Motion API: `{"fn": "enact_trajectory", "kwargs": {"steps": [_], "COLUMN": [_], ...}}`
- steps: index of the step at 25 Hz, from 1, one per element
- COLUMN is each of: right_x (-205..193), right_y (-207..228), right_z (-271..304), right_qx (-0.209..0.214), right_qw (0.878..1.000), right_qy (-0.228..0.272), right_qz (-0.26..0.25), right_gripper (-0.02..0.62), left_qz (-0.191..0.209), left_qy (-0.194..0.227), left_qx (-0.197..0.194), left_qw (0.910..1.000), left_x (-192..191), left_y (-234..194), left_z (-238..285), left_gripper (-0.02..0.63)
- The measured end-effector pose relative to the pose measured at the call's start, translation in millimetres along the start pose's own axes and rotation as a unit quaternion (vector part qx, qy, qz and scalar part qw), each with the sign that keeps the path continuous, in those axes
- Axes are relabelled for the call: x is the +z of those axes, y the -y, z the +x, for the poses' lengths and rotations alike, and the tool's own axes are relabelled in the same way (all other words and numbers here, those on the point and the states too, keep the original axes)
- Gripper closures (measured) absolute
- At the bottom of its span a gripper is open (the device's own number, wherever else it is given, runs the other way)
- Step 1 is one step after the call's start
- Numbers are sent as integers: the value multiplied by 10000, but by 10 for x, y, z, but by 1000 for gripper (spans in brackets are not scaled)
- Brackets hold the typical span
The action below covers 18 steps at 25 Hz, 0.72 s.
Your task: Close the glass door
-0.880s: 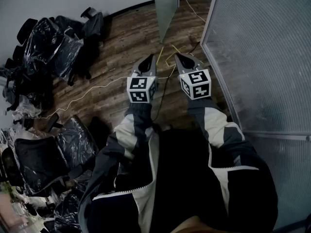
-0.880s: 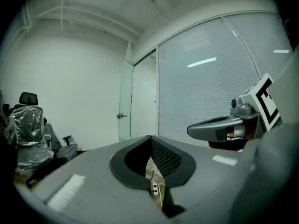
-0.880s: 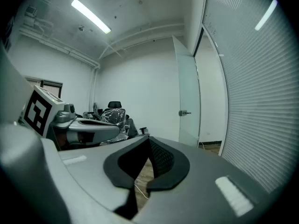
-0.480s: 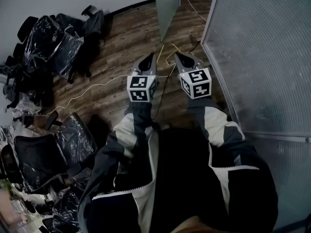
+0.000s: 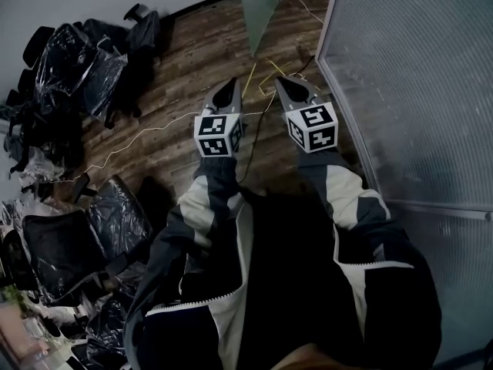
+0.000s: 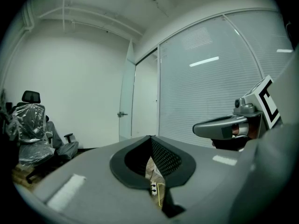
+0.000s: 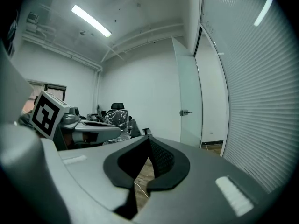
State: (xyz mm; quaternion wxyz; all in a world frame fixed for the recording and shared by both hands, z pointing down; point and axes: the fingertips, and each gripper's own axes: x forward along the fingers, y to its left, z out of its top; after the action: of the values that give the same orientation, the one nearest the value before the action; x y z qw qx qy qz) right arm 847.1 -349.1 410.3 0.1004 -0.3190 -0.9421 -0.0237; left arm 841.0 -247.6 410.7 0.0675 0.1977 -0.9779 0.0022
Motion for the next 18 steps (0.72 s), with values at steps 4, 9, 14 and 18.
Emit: {"fn": "enact_trajectory", "kwargs": {"steps": [4,9,14,18], "right_x": [-87,-161,-228,-171], "right_y": [57,-11,-105,-61], "right_z": [-72,-19,188,436], "right_qx": [58,261,387,339], "right_qw": [9999,9996,9992,9993], "right_qy": [-84,-113,-110,-120], "right_qz": [-58,-25,-58,-124], "right_gripper": [591,591,591,591], "left_qz": [37,-256,-154,-151], "left_qy": [-39,-133,-120,-66], "left_qx": [23,98,279,336], "left_qw": [10000,9995,9994,9993], "left_x": [-60,-179,-286,-258], "left_y": [82,44,-201,-460], "left_z": [3,-22,4,140], "left_gripper": [601,601,601,601]}}
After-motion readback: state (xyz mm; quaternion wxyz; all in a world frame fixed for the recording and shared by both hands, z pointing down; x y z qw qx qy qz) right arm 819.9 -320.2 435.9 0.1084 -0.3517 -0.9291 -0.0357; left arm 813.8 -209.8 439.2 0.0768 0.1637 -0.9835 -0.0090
